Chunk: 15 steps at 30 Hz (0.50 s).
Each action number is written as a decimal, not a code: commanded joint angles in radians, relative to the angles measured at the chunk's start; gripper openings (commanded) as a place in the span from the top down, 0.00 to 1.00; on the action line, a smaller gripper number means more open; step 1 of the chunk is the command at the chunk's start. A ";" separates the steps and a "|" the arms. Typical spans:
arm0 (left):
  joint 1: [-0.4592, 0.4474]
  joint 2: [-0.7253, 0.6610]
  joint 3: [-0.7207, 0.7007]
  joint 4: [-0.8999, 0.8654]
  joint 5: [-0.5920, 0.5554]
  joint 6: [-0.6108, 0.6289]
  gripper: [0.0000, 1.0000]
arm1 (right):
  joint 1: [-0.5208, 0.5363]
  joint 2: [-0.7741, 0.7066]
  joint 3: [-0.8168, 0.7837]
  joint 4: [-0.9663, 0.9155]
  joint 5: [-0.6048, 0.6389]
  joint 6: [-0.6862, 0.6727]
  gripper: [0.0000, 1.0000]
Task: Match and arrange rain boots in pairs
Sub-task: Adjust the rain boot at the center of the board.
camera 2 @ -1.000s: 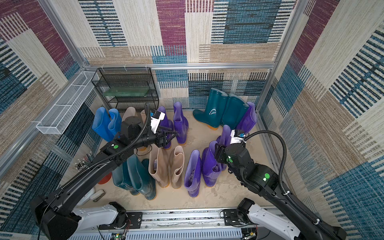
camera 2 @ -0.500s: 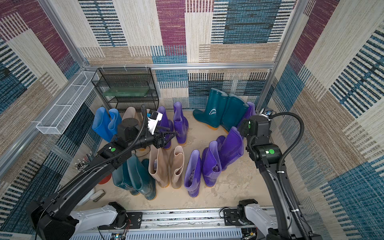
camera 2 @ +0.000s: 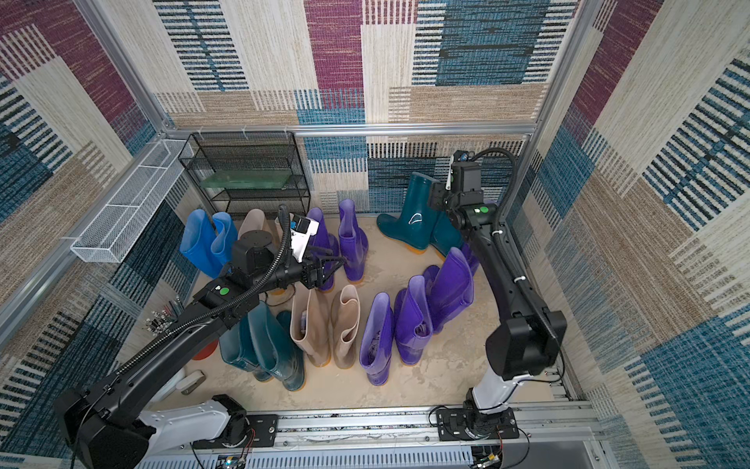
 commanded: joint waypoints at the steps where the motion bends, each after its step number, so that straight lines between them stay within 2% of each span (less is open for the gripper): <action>1: 0.002 -0.001 0.002 0.016 -0.003 0.028 0.41 | 0.003 0.146 0.170 -0.076 0.027 -0.020 0.33; 5: 0.002 -0.005 0.005 0.008 -0.014 0.040 0.40 | 0.008 0.331 0.416 -0.175 0.116 -0.021 0.27; 7: 0.004 -0.008 0.006 0.006 -0.014 0.044 0.40 | 0.008 0.390 0.479 -0.201 0.122 -0.022 0.25; 11: 0.008 -0.019 0.004 0.006 -0.021 0.050 0.40 | 0.022 0.437 0.486 -0.198 0.214 -0.026 0.23; 15: 0.023 -0.031 -0.002 0.015 -0.030 0.043 0.40 | 0.032 0.471 0.481 -0.182 0.230 -0.051 0.26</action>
